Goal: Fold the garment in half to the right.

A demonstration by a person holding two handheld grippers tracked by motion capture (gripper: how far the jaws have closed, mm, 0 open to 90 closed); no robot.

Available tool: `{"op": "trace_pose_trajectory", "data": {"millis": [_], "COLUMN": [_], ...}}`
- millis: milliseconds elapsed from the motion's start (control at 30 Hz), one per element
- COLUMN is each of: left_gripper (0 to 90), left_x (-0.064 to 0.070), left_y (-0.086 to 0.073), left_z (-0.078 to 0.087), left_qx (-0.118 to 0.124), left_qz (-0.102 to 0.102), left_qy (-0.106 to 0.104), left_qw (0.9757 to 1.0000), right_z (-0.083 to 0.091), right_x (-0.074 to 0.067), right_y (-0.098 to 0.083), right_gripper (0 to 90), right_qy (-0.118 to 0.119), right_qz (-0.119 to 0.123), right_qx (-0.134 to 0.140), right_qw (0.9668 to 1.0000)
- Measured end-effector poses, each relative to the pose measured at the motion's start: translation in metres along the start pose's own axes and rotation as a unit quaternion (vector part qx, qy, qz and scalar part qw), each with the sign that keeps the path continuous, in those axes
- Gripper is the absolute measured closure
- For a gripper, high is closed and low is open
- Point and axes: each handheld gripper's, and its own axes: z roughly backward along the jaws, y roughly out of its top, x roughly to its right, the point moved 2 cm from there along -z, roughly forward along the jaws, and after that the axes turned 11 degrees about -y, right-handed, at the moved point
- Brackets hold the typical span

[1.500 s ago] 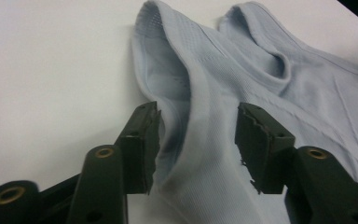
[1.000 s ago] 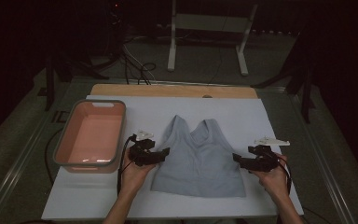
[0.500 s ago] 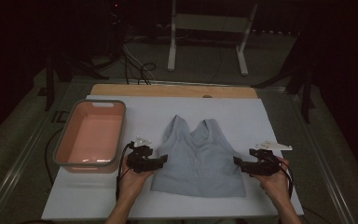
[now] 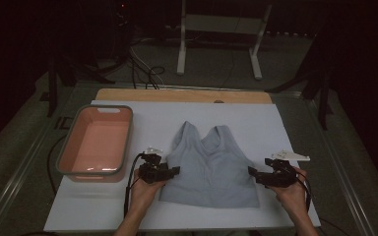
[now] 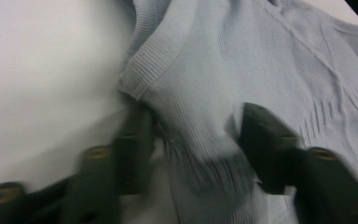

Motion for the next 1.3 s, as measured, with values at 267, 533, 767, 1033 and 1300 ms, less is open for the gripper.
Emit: {"op": "trace_pose_trajectory", "data": {"millis": [267,533,767,1033,1300], "left_gripper": [84.9,85.0,85.0,85.0,85.0], "left_x": [0.004,0.006,0.003,0.003,0.003], "left_y": [0.0,-0.005,-0.008,-0.008,-0.009], "left_z": [0.018,0.029,0.039,0.04,0.039], "left_qx": [0.025,0.015,0.02,0.018,0.016], "left_qz": [0.002,-0.001,0.005,0.0,0.0], "left_qy": [0.016,0.041,0.05,0.054,0.055], "left_qw": [0.9996,0.9991,0.9985,0.9984,0.9983], "right_z": [-0.002,-0.005,-0.015,-0.031,-0.042], "right_x": [0.002,-0.001,-0.007,-0.014,-0.023], "right_y": [-0.001,-0.001,-0.003,-0.004,-0.005], "right_gripper": [20.3,25.9,39.7,51.0,68.2], "right_qy": [0.0,0.0,0.01,0.015,0.023], "right_qz": [-0.001,0.002,0.006,0.005,-0.004], "right_qx": [-0.002,-0.008,-0.033,-0.069,-0.098], "right_qw": [1.0,1.0,0.9994,0.9975,0.9949]}}
